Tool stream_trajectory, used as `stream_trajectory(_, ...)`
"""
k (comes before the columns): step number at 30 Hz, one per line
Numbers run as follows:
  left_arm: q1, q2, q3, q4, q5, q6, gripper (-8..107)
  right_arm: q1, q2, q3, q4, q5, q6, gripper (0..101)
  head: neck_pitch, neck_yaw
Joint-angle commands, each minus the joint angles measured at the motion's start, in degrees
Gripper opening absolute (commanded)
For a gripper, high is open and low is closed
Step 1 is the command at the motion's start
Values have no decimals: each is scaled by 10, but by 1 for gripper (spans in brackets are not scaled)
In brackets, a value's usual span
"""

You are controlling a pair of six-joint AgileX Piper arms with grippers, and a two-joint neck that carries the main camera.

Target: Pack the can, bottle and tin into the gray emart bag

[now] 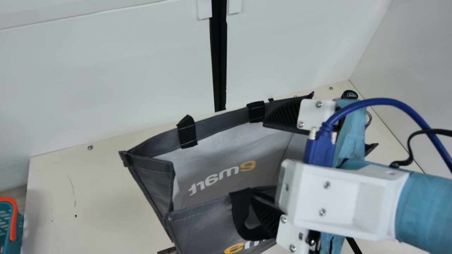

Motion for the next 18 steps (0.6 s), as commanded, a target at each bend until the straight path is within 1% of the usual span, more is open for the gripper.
stream_trajectory(1,0,0,0,0,0,0,90,-5,-1,-3,5,-1,-1,91,-13,-1)
stream_trajectory(7,0,0,0,0,0,0,90,-20,-4,-20,17,-1,2,91,-13,-1)
stream_trajectory(18,0,0,0,0,0,0,90,-46,-1,-71,30,-1,25,91,-13,-1)
